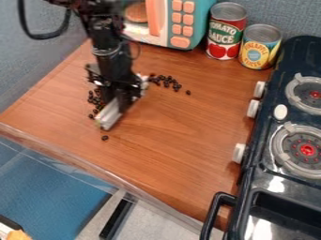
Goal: Sweep into pile
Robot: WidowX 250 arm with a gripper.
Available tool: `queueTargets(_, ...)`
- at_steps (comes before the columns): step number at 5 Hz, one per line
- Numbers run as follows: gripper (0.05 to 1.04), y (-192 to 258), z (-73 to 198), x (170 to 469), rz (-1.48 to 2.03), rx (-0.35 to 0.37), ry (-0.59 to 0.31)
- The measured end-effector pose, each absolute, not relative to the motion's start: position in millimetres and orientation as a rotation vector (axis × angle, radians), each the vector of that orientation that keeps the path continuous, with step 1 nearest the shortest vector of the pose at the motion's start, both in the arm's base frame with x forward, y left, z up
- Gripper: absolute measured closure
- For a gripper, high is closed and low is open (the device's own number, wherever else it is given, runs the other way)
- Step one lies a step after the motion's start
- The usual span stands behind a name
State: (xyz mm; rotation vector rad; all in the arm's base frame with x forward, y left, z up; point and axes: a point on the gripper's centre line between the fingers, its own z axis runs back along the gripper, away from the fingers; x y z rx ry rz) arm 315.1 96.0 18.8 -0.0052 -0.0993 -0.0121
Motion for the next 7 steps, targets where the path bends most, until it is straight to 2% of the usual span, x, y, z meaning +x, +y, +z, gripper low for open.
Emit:
queueTargets(2,0.718,106.7,21.6,308.6,0.030,-0.021,-0.090)
queueTargets(4,0.718,110.3,32.2,310.9,0.060,-0.031,-0.129)
queueTargets(5,0.718,105.3,52.1,316.6,0.067,-0.054,-0.196)
queueTargets(6,0.718,84.5,65.9,322.9,0.055,-0.094,-0.226)
queueTargets(7,0.718,49.9,71.4,337.6,0.035,-0.076,-0.236)
